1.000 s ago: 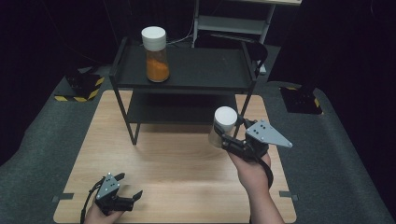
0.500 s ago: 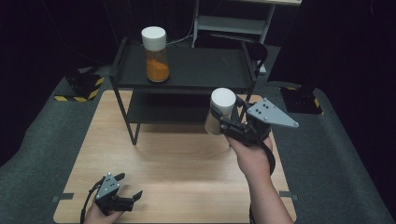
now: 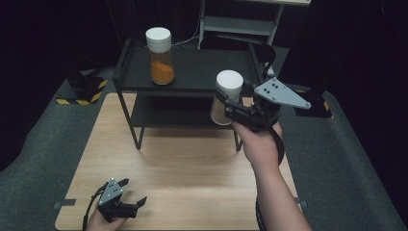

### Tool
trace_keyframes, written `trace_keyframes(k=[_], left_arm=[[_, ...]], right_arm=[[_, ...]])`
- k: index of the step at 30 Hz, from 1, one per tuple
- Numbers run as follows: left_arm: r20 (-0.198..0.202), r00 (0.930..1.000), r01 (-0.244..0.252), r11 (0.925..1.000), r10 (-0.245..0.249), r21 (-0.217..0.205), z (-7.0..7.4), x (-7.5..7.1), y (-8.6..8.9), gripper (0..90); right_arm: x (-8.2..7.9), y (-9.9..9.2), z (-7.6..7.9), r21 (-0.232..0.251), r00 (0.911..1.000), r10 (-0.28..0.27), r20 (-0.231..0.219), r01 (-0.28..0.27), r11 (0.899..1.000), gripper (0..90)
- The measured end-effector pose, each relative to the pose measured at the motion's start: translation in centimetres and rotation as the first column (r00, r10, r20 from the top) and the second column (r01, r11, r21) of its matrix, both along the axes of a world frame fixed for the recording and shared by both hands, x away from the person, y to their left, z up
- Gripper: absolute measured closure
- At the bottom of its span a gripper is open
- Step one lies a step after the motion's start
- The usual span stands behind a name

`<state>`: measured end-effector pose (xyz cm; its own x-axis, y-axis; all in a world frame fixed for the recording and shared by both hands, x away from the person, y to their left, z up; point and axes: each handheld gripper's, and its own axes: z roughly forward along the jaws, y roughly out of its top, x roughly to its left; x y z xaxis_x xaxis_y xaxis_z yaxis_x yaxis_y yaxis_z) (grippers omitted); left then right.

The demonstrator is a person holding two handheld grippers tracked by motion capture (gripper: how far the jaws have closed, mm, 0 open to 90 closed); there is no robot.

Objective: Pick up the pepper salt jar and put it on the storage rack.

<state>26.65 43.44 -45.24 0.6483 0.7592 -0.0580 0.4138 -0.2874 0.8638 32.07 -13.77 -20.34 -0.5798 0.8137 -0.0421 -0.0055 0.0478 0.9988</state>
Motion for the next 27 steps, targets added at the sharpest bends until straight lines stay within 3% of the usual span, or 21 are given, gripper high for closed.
trace_keyframes(k=[18, 27], left_arm=[[-0.005, 0.9999, 0.010, 0.9999, -0.011, -0.007, 0.0, 0.1, 0.3, 1.4], [-0.008, 0.9999, 0.012, 0.9998, -0.012, -0.015, 0.0, 0.2, 0.4, 1.4]], right_arm=[[2.4, 1.0, 2.6, 0.005, 0.9987, -0.051, 0.003, 0.051, 0.999, 33.7], [4.5, 1.9, 3.6, 0.011, 0.9965, -0.083, -0.003, 0.083, 0.996, 33.7]])
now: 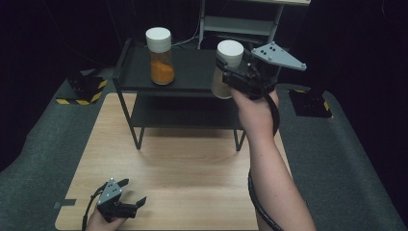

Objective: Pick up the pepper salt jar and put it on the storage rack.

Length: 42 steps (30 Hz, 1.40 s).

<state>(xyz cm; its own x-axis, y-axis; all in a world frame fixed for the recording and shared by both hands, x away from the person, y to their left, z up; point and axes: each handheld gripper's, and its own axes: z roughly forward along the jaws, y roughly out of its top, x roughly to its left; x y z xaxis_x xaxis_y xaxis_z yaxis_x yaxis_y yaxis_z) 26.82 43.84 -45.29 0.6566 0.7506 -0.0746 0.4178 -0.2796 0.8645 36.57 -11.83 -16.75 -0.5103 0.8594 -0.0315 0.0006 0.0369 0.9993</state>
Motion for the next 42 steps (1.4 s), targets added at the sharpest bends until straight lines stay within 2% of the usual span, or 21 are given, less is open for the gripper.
trace_keyframes(k=[10, 15, 18, 33, 37, 42], left_arm=[[-0.002, 1.0000, 0.004, 1.0000, -0.004, 0.000, 0.0, 0.0, 0.0, 1.4], [-0.007, 1.0000, 0.007, 1.0000, -0.007, 0.000, 0.1, 0.0, 0.0, 1.4], [-0.007, 1.0000, 0.007, 1.0000, -0.007, -0.001, 0.0, 0.0, 0.1, 1.4], [-0.006, 0.9999, 0.008, 1.0000, -0.008, -0.004, 0.0, 0.0, 0.1, 1.4], [-0.002, 0.9999, 0.011, 0.9999, -0.011, 0.009, 0.1, 0.0, -0.1, 1.4], [-0.005, 0.9999, 0.011, 0.9999, -0.011, 0.005, 0.1, 0.0, 0.0, 1.4]], right_arm=[[2.2, 1.6, 0.5, -0.027, 0.9994, -0.034, -0.005, 0.034, 0.999, 33.6], [3.1, 1.9, 0.7, -0.030, 0.9990, -0.038, -0.022, 0.037, 0.999, 33.6], [3.4, 2.1, 0.7, -0.035, 0.9992, -0.036, -0.014, 0.036, 0.999, 33.6], [5.1, 2.8, 0.7, -0.018, 0.9975, -0.053, -0.046, 0.052, 0.998, 33.6], [5.6, 2.7, 0.3, -0.005, 0.9971, -0.052, -0.056, 0.052, 0.999, 33.6], [5.7, 2.6, 0.0, 0.004, 0.9978, -0.048, -0.047, 0.048, 0.999, 33.6]])
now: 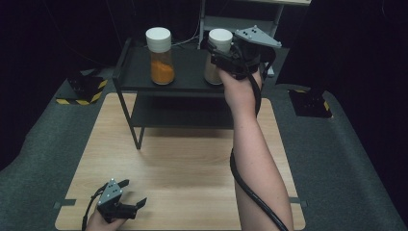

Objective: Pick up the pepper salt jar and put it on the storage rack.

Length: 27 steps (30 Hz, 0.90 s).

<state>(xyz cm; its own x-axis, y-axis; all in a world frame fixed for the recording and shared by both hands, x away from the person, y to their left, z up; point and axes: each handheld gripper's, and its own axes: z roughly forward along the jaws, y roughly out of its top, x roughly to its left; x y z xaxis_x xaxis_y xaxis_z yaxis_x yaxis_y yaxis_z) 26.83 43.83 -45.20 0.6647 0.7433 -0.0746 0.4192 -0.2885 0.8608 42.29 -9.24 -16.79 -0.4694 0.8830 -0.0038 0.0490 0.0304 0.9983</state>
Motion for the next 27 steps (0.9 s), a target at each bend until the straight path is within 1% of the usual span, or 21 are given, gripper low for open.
trace_keyframes(k=[3, 8, 15, 21, 27], left_arm=[[0.003, 1.0000, 0.000, 1.0000, 0.000, 0.006, 0.03, -0.04, -0.08, 1.4], [-0.001, 1.0000, 0.000, 1.0000, 0.000, 0.000, 0.01, -0.03, -0.07, 1.4], [-0.006, 1.0000, 0.002, 1.0000, -0.002, -0.006, -0.01, 0.06, 0.06, 1.4], [-0.004, 1.0000, 0.002, 1.0000, -0.002, -0.001, 0.02, 0.03, -0.06, 1.4], [-0.005, 1.0000, 0.000, 1.0000, 0.000, -0.004, 0.01, 0.04, 0.04, 1.4]], right_arm=[[0.05, -0.10, -0.15, 0.006, 1.0000, 0.003, 0.002, -0.003, 1.000, 33.5], [0.18, -0.14, -0.29, 0.015, 1.0000, 0.004, 0.003, -0.004, 1.000, 33.2], [0.11, -0.06, -0.48, 0.019, 1.0000, 0.002, 0.006, -0.002, 1.000, 33.1], [0.00, 0.08, -0.59, 0.021, 1.0000, -0.003, 0.006, 0.003, 1.000, 32.9], [0.14, 0.11, -0.39, 0.022, 0.9999, -0.008, -0.007, 0.009, 1.000, 29.1]])
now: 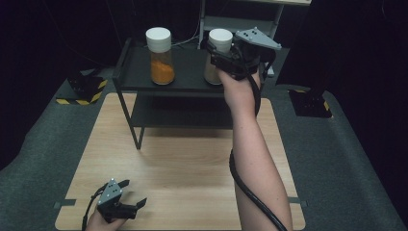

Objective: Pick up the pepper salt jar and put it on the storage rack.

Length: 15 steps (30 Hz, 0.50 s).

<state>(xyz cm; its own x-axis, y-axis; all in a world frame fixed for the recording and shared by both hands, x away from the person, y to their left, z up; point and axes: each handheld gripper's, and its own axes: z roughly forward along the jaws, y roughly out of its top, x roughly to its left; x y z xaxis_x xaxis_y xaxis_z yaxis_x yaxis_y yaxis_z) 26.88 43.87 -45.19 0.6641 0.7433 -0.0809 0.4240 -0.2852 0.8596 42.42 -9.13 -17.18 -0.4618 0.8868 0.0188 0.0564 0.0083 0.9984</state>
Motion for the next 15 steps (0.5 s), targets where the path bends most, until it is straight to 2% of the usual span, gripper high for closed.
trace_keyframes(k=[9, 15], left_arm=[[-0.001, 1.0000, 0.002, 1.0000, -0.002, 0.000, 0.01, 0.02, 0.06, 1.4], [0.002, 1.0000, 0.003, 1.0000, -0.003, 0.003, 0.01, -0.01, 0.01, 1.4]], right_arm=[[-0.50, 0.37, -0.10, -0.007, 0.9998, -0.018, 0.011, 0.018, 1.000, 12.3], [-0.86, 0.35, 0.13, -0.018, 1.0000, 0.006, 0.002, -0.006, 1.000, 3.6]])
